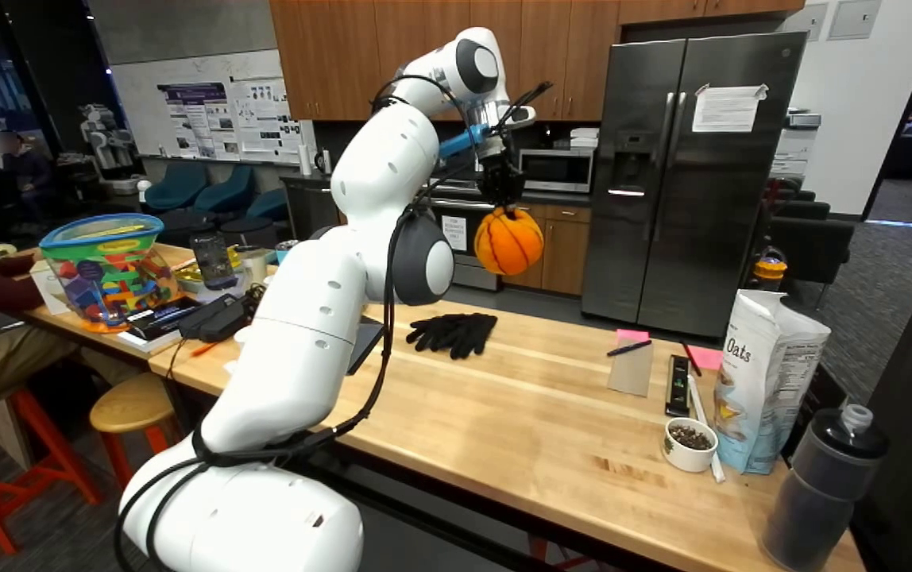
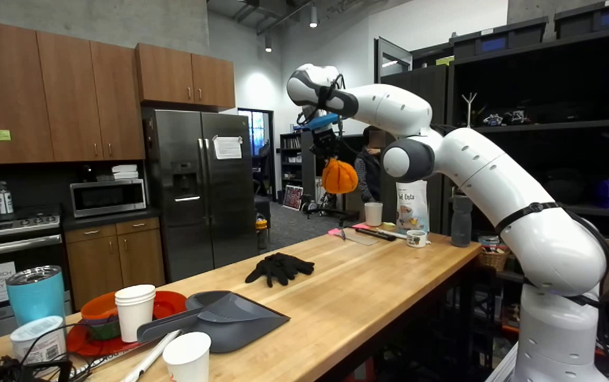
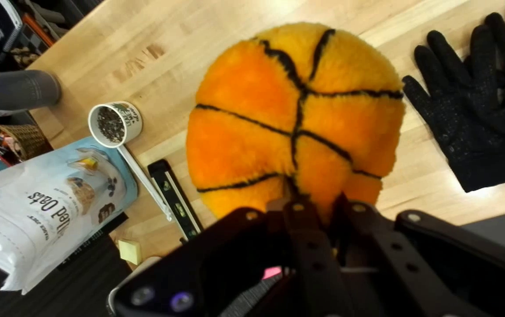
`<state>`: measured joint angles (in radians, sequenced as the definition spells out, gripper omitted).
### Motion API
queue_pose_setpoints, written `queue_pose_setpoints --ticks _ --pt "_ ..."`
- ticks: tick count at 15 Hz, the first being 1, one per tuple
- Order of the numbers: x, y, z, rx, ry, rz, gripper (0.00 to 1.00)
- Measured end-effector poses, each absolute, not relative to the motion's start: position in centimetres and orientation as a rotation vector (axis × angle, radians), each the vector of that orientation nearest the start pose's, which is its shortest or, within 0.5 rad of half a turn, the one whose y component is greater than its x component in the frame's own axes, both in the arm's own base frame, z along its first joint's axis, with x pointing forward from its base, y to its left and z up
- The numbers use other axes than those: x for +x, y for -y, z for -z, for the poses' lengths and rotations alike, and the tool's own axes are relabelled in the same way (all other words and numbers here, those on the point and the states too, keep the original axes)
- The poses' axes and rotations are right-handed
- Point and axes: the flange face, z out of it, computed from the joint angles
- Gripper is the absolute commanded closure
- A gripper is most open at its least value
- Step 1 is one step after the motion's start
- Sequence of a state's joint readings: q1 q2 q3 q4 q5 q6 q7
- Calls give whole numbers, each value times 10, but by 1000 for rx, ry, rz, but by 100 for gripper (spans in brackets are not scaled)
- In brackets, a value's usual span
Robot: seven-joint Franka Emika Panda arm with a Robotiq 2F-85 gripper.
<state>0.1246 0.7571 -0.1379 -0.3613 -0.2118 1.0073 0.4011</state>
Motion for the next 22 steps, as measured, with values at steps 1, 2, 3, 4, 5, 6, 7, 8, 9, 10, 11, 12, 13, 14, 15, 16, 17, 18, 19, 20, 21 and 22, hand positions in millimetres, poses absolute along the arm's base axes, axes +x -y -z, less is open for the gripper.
queue_pose_setpoints --ticks 1,2,3,4,5,6,7,8,9,10,11,12,13,14,15,16,17,18,19,20,21,22 --pt "654 -15 -643 -3338 -836 -87 97" --pt "650 -13 -647 -3345 -838 -104 97" --pt "645 -11 -651 -3354 -833 -117 97" --pt "642 -9 -655 -3366 -823 -131 97" --pt "638 -8 -659 -3378 -811 -144 97" --pt "634 -6 -662 -3393 -799 -167 97" --pt "629 -5 -664 -3410 -790 -204 97" --pt "624 -4 -665 -3428 -786 -251 97" --pt "619 -4 -665 -3444 -788 -301 97" --pt "615 -4 -665 -3459 -793 -353 97" --pt "611 -5 -664 -3471 -802 -405 97" --pt "608 -6 -662 -3480 -812 -463 97" --pt "604 -8 -659 -3486 -817 -529 97" --pt "601 -10 -655 -3487 -819 -598 97" --pt "600 -12 -650 -3485 -815 -660 97" --pt "601 -15 -645 -3483 -811 -697 97" --pt "604 -17 -639 -3484 -802 -714 97" --pt "607 -19 -632 -3484 -789 -728 97" --pt "611 -20 -626 -3484 -775 -738 97" --pt "616 -22 -619 -3483 -757 -738 97" --pt "621 -23 -612 -3480 -740 -726 97" --pt "627 -25 -605 -3479 -724 -706 97"
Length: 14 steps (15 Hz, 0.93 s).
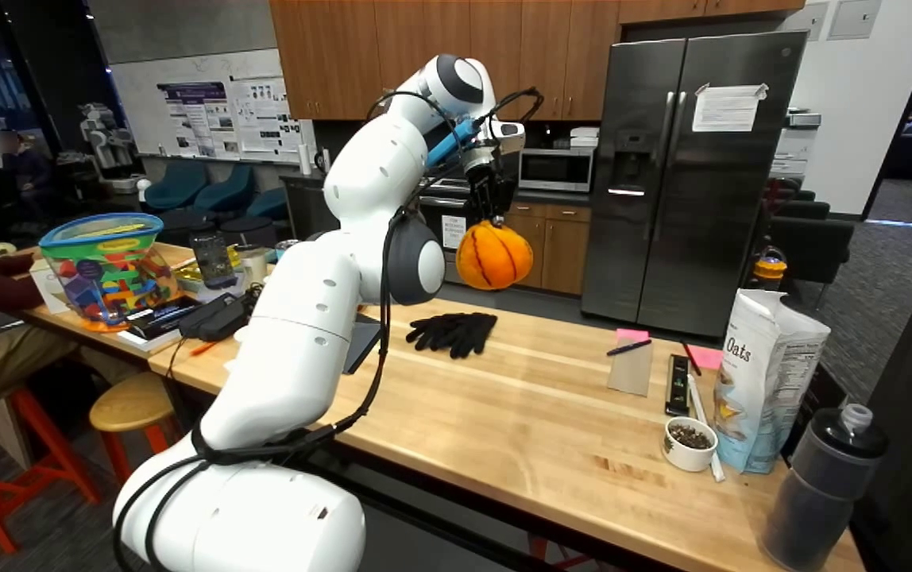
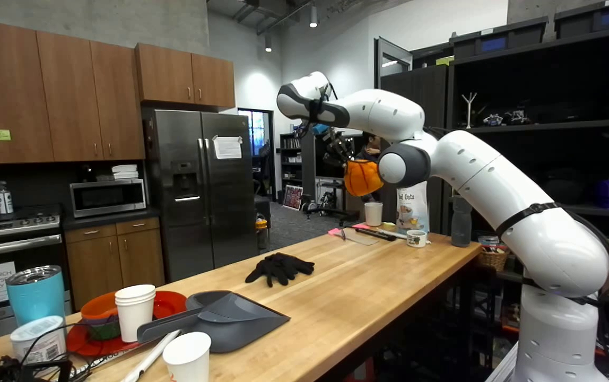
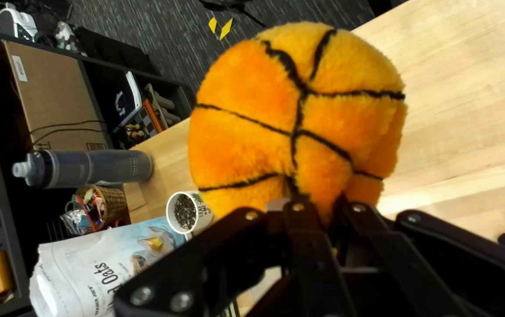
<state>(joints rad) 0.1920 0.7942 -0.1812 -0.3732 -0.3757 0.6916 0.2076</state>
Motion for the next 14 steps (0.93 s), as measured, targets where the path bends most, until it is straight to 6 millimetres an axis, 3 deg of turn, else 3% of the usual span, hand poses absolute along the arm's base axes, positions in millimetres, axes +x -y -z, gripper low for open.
queue_pose_setpoints --ticks 9,14 --pt "701 -37 -542 -3525 -499 -284 97" --pt "718 -50 -524 -3549 -337 -187 97"
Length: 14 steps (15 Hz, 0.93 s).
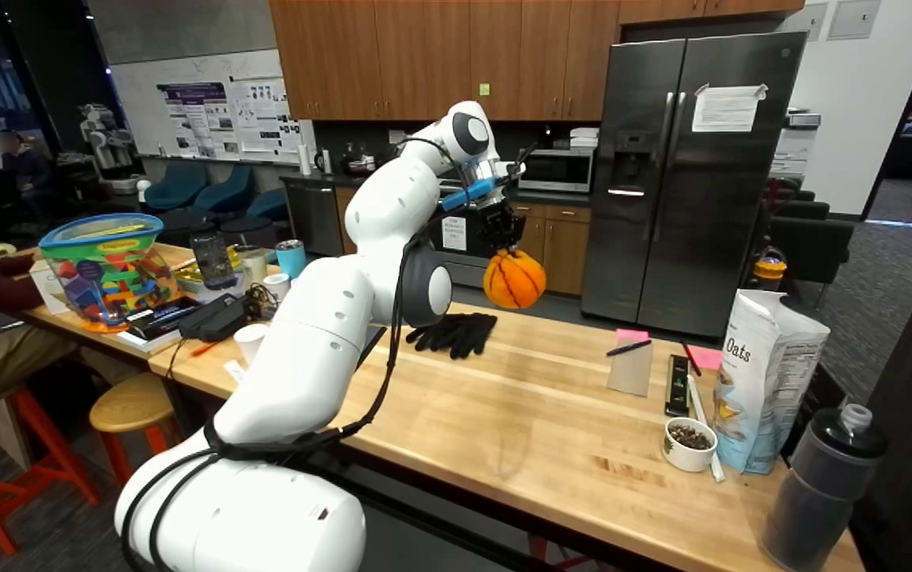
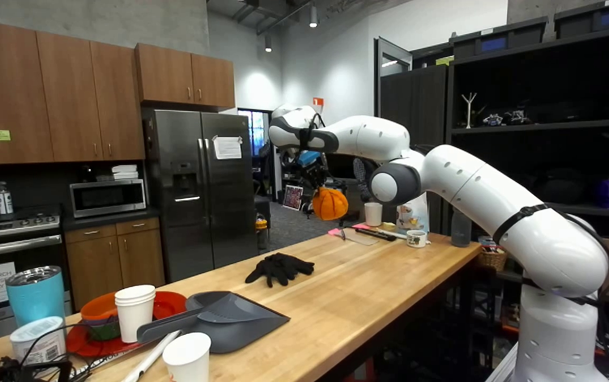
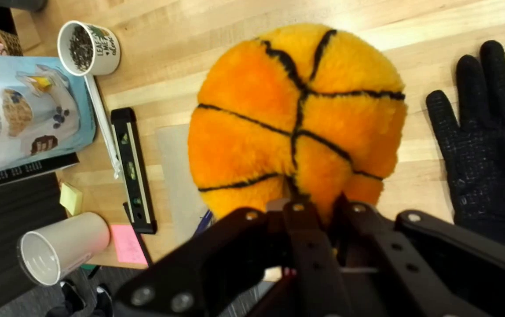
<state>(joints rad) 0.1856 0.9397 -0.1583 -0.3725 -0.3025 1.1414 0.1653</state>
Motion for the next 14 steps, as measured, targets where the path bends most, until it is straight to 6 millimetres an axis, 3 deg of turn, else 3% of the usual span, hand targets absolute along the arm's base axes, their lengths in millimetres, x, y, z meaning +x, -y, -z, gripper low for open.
queue_pose_setpoints --ticks 8,14 --pt "713 -92 -533 -3555 38 -181 97" --pt "706 -105 -552 -3538 211 -160 97"
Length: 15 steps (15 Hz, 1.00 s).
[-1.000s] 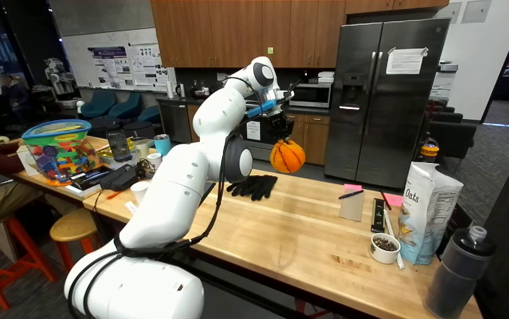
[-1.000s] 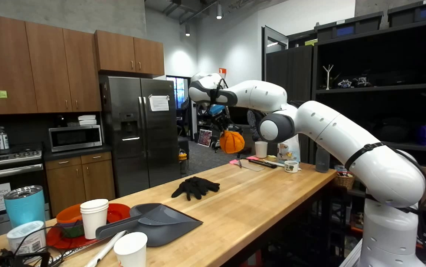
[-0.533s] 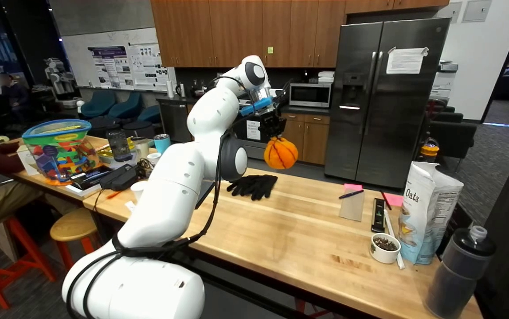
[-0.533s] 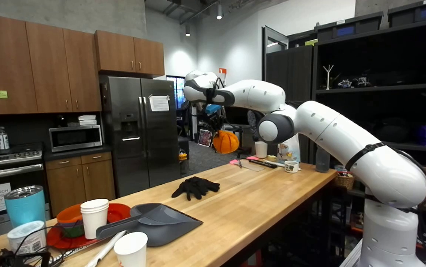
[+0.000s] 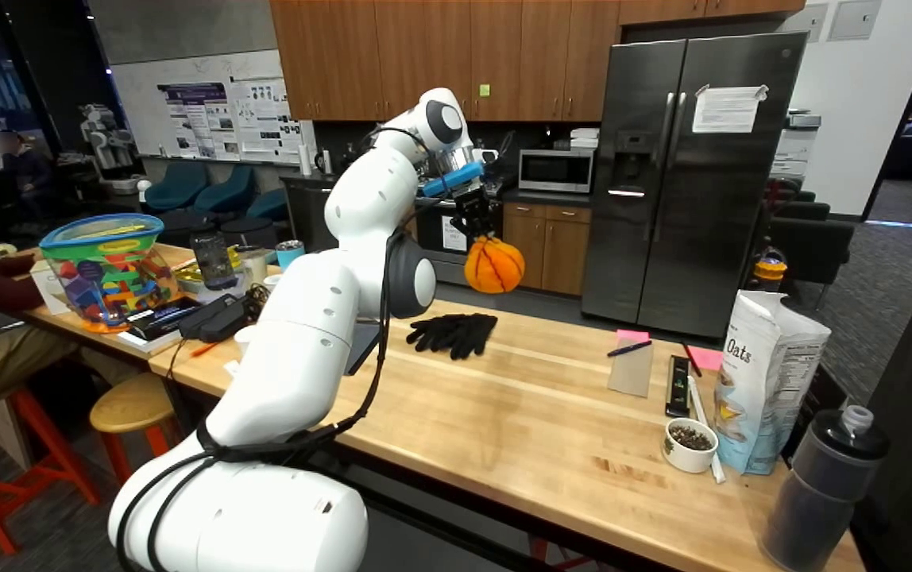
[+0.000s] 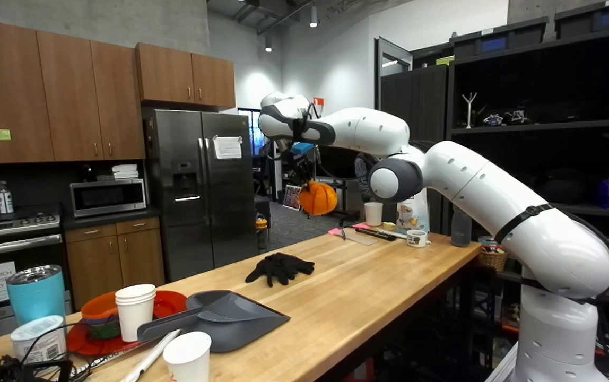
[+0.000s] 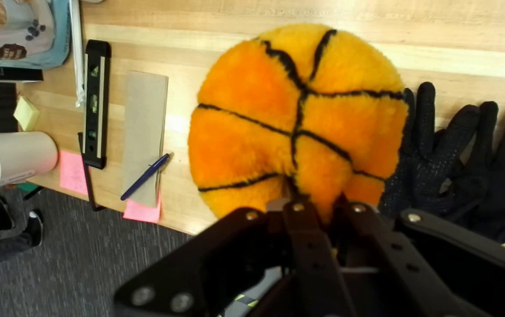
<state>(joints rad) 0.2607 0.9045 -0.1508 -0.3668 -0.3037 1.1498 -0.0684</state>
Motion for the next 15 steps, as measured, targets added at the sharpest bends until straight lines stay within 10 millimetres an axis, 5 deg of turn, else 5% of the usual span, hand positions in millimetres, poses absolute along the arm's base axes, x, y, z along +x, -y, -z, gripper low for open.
queue_pose_setpoints --ticks 1,4,11,12,15 --pt "705 -105 -555 -3538 211 -153 63" --pt "701 -106 -566 -3537 198 -119 53" --pt "676 -120 -629 -3487 -82 115 5" --pt "672 -114 -640 -3464 -161 147 23" --pt "670 -108 -644 -3458 -180 150 5"
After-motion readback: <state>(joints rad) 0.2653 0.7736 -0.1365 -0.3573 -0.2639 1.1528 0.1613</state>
